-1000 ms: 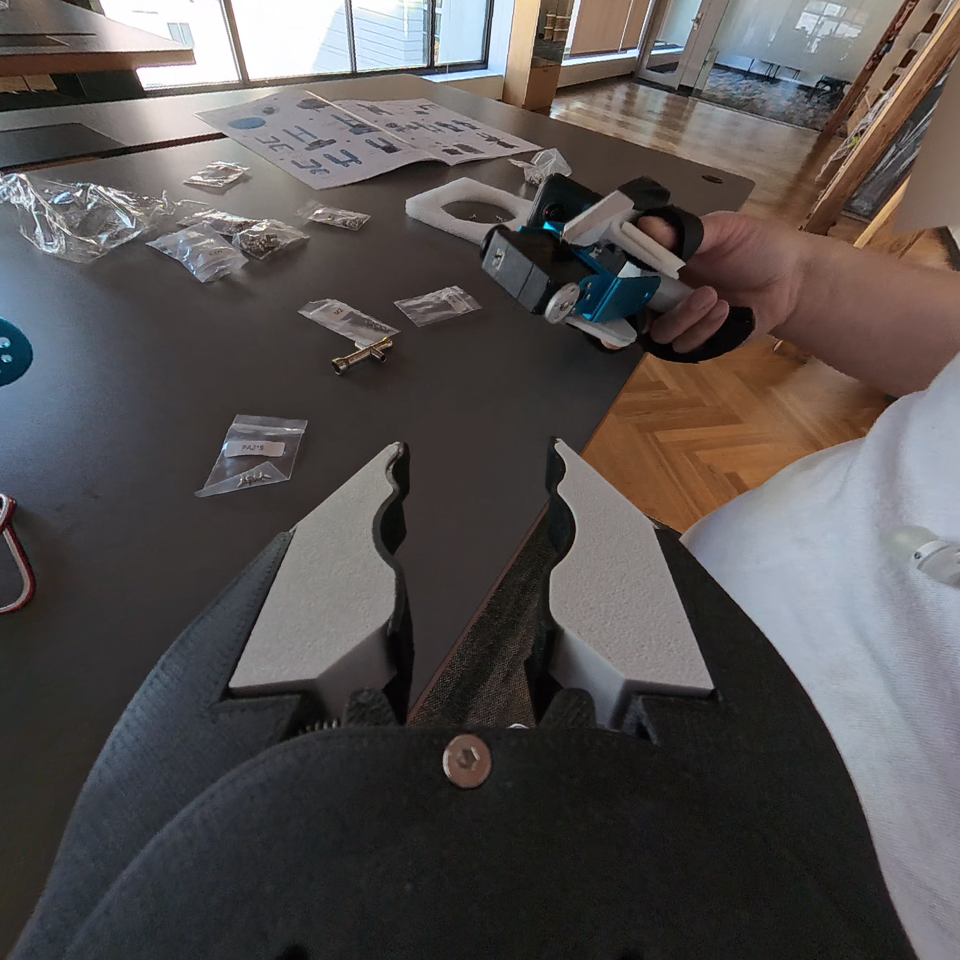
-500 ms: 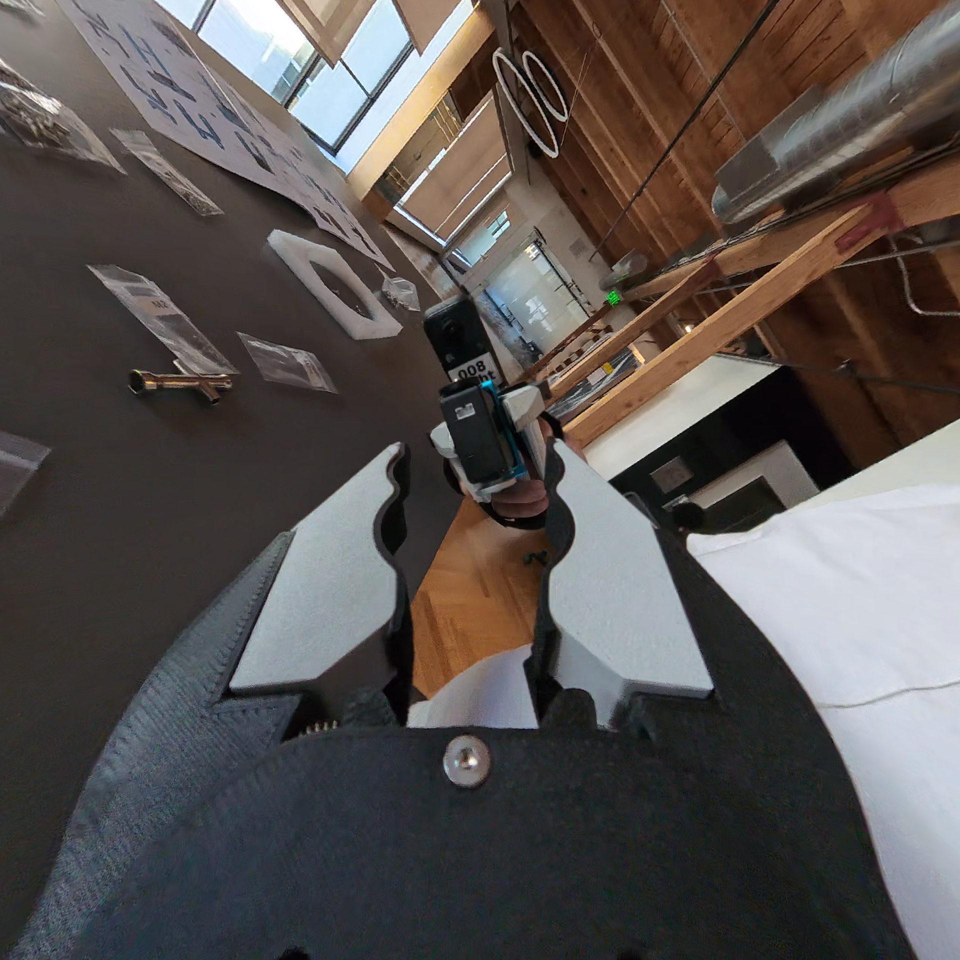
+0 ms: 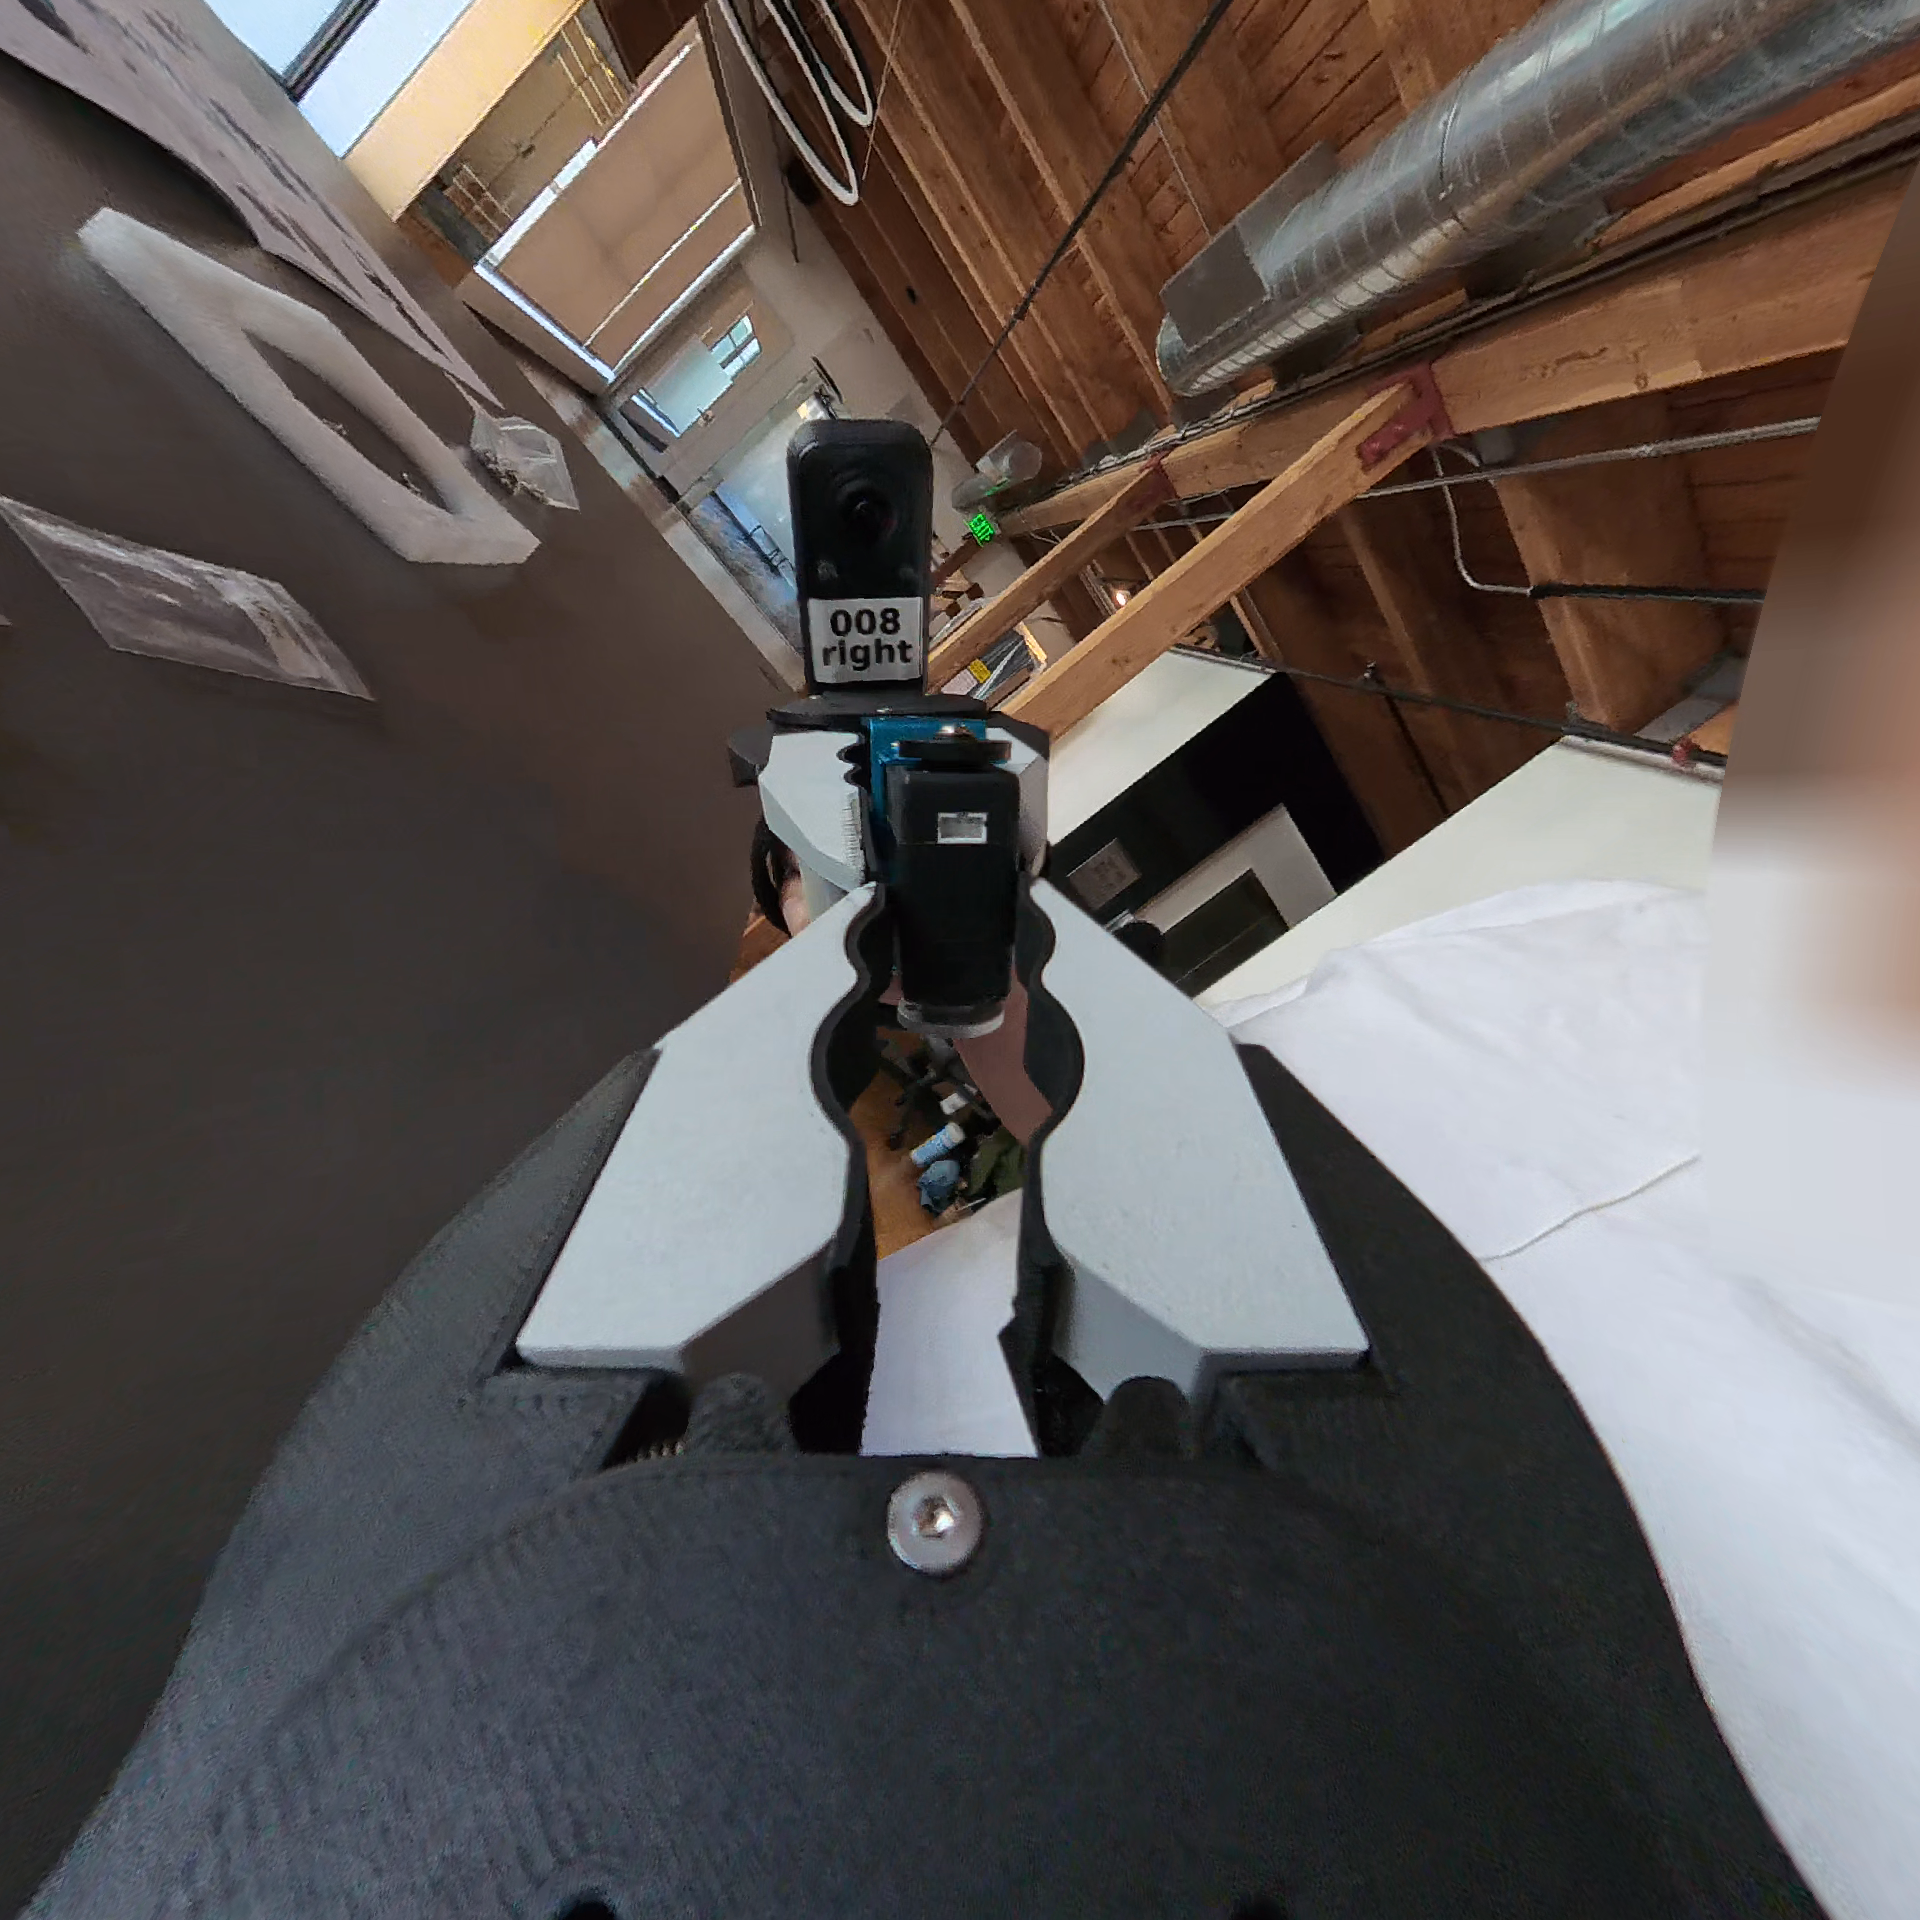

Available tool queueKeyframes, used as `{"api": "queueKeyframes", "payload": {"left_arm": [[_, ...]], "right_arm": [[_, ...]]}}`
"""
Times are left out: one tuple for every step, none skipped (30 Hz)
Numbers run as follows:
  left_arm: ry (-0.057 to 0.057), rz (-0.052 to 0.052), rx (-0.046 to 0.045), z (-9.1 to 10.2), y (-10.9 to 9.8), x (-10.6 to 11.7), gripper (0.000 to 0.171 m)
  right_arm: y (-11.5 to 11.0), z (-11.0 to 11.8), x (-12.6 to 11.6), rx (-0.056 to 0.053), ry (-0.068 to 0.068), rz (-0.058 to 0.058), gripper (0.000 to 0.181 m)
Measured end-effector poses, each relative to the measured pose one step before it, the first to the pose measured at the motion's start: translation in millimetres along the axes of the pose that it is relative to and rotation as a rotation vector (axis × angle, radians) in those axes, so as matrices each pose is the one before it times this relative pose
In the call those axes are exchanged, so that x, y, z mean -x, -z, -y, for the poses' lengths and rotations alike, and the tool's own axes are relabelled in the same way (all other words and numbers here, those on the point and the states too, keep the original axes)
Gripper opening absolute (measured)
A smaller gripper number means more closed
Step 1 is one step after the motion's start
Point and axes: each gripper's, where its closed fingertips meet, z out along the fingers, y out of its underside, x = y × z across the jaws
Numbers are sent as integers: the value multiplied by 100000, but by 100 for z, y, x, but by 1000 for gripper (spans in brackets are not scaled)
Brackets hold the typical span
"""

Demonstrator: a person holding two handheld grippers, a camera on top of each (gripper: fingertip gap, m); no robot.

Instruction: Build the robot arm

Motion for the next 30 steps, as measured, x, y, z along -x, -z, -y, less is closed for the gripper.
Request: {"api": "queueKeyframes", "payload": {"left_arm": [[-2664,715,356,-51,-40,-98,21],[-3367,1039,346,-49,-44,-103,21],[-4339,920,319,-48,-40,-166,21],[-5083,672,274,-22,-31,-255,20],[-5644,560,-262,48,-42,-326,20],[-5556,286,-411,49,-37,-369,20],[-4979,109,-152,19,-36,-340,20],[-3911,55,2,21,-36,-271,20],[-2782,35,119,4,-63,-185,20],[-1585,-41,408,-29,-68,-96,21],[-530,-272,1086,-129,-101,-52,22],[-23,-403,1329,-168,-124,-24,25],[-275,657,976,-121,-47,127,25],[-1026,733,357,-40,36,127,24],[-462,303,124,-9,49,39,23],[10,-71,-76,22,60,-25,23],[142,187,24,9,89,-1,22],[100,474,213,-14,112,45,22],[135,618,117,-31,134,66,22],[662,392,163,-37,141,59,22],[1129,226,284,-52,146,49,22],[1090,466,307,-41,165,87,21],[740,754,113,-16,176,104,21],[277,827,-138,10,201,87,21],[175,917,-284,45,238,85,21],[237,1001,-332,36,259,103,21],[462,1002,-385,38,293,113,21],[741,859,-334,20,316,94,21],[796,884,-342,22,351,90,21],[611,964,-343,32,381,90,21]], "right_arm": [[27,-16,106,88,2674,-209,28],[22,-15,139,115,3459,-351,28],[5,-24,233,322,3751,-149,28],[-15,14,305,283,4436,-82,28],[-14,60,369,86,5266,-117,28],[-5,49,392,514,5717,-269,28],[-12,10,346,882,5566,-576,28],[16,25,278,932,4951,-804,28],[17,34,178,707,4434,-1043,28],[4,-42,85,849,3711,-1183,28],[-47,-128,19,1209,2621,-1187,28],[-91,-218,-58,1449,1800,-1181,28],[-44,-168,-142,922,1453,-1350,28],[-40,-61,-61,55,820,-403,28],[-64,-14,-6,-405,-511,481,28],[-79,51,18,-806,-1479,1018,28],[-100,-5,-27,-495,-1576,899,28],[-126,-31,-57,-268,-1130,603,28],[-137,-48,-56,-147,-636,345,28],[-150,-55,-48,-69,-622,455,28],[-160,-63,-59,-81,-883,571,28],[-173,-49,-94,-107,-1236,583,28],[-202,-31,-99,-240,-1433,705,28],[-222,7,-76,-375,-1294,853,28],[-249,-8,-85,-250,-1075,761,28],[-282,6,-92,-118,-1167,775,28],[-313,-9,-96,96,-1433,912,28],[-339,-20,-91,180,-1365,956,28],[-370,-16,-95,208,-1311,898,28],[-403,-29,-82,191,-1380,1016,28]]}}
